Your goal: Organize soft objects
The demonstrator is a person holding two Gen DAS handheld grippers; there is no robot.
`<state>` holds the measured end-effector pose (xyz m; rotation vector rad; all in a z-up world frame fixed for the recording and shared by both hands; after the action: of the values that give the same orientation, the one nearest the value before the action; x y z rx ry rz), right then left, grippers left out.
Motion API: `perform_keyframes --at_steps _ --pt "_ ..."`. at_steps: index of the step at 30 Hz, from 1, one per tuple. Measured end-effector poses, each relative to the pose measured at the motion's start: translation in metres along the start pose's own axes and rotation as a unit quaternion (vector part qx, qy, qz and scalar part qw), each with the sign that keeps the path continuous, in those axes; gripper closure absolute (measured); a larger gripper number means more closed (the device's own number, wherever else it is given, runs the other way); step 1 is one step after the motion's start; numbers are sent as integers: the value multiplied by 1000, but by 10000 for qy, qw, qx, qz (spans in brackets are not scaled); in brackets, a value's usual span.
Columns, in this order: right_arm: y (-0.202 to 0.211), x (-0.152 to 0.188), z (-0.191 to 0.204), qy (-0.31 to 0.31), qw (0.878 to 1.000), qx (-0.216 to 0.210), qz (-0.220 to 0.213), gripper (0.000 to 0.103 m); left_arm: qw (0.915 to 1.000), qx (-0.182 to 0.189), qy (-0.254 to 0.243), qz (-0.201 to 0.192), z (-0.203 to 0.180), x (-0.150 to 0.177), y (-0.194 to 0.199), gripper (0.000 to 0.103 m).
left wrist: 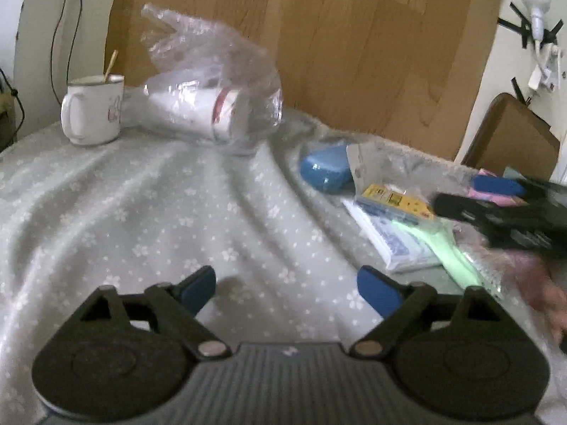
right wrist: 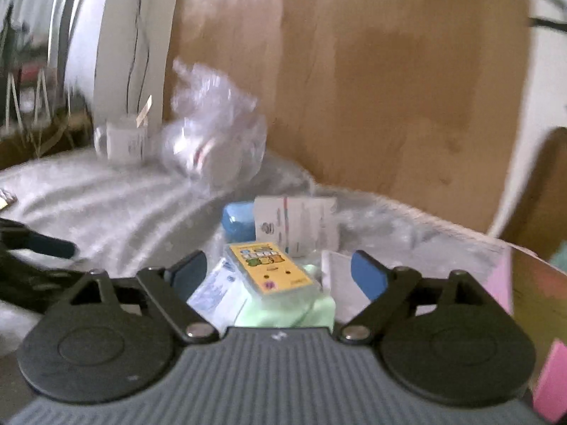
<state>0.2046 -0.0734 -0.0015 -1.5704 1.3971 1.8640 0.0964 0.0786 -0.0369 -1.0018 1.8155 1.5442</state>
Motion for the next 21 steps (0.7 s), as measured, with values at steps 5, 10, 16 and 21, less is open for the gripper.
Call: perform_keyframes --at_steps 5,10,16,21 --pt "-46 13 1 242 9962 -14 841 14 9999 157 20 -11 -2 0 -3 15" --pt "-46 19 13 166 9955 8 930 44 9996 268 118 -39 -1 2 0 15" --pt "-15 8 44 595 9971 254 389 89 9985 410 337 -150 6 0 4 14" --pt "13 34 76 719 9959 -72 550 89 9967 513 624 -115 14 0 4 13"
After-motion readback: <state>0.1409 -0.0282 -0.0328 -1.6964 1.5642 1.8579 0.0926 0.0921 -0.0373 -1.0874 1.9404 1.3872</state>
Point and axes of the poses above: each gripper's, at about its wrist camera, not at the fingertips, and y roughly against the way its jaws point, z to its left, x to its underside, the point moved 9 cm from there along -y, roughly the way its jaws point, and after that the axes turned 2 degrees about -y, right-handed, at the moved point
